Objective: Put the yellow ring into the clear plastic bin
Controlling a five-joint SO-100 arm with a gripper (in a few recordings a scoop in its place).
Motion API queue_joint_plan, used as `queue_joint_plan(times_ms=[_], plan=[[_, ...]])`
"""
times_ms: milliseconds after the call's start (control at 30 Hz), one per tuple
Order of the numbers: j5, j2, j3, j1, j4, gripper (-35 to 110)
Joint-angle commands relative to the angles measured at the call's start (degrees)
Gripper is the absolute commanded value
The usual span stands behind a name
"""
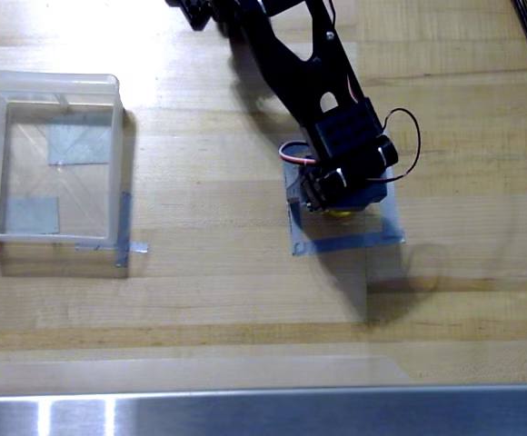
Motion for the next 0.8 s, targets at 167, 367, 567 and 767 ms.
queue_joint_plan(times_ms=[167,367,567,767], plan=[[0.2,2.0,-0.5,-0.9,1.3,13],[0.2,2.0,-0.5,-0.9,1.3,-1],[0.2,2.0,-0.5,-0.7,1.4,0],[0.1,4.4,0.1,-0.2,2.9,0]])
